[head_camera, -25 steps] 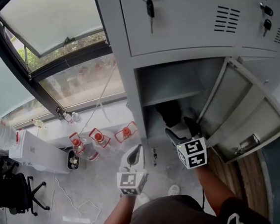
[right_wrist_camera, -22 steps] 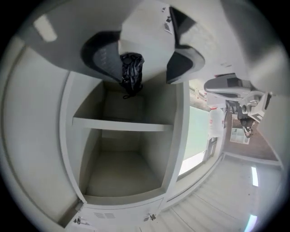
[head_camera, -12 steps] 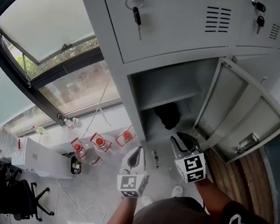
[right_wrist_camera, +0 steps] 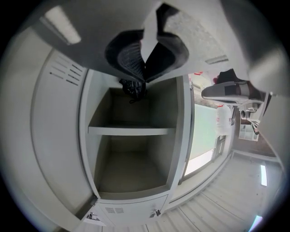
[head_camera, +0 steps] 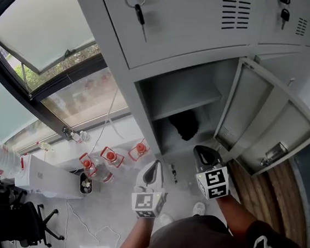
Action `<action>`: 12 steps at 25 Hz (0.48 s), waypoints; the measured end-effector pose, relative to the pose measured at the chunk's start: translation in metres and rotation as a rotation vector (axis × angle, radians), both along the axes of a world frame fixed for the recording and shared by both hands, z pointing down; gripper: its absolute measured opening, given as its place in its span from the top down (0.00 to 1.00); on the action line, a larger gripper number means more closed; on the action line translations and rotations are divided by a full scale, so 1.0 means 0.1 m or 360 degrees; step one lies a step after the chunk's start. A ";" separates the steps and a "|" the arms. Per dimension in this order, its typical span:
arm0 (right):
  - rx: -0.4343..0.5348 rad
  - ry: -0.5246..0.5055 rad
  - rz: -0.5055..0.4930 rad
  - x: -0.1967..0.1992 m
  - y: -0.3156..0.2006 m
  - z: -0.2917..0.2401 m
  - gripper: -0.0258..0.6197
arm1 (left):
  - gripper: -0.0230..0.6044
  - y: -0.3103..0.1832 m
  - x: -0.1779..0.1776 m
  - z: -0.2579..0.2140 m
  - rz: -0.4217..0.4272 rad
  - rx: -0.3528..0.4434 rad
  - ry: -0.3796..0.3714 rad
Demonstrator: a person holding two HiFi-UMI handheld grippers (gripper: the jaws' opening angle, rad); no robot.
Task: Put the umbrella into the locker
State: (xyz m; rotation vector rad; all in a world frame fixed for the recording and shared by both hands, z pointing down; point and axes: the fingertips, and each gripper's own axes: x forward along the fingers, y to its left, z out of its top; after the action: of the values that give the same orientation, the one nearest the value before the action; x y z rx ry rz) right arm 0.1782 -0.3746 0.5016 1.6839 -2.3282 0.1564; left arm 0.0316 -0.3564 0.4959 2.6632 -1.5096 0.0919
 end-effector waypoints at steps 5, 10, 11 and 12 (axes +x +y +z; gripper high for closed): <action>0.0014 0.0022 0.0015 0.01 0.02 0.01 0.95 | 0.96 0.01 0.03 0.00 0.0013 0.0003 -0.0002; 0.0001 0.0007 0.0063 0.14 -0.01 0.01 0.95 | 0.96 0.02 0.05 -0.03 0.0019 -0.0006 0.0022; 0.0002 0.0006 0.0068 0.16 -0.01 0.00 0.96 | 0.96 0.02 0.06 -0.04 0.0020 -0.0006 0.0030; 0.0003 0.0006 0.0073 0.17 -0.02 0.00 0.96 | 0.96 0.02 0.06 -0.05 0.0020 -0.0004 0.0034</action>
State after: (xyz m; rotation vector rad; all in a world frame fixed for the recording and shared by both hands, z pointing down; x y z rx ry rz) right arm 0.1953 -0.3761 0.5016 1.7383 -2.2889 0.1597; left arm 0.0374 -0.3547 0.4905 2.6637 -1.4858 0.0660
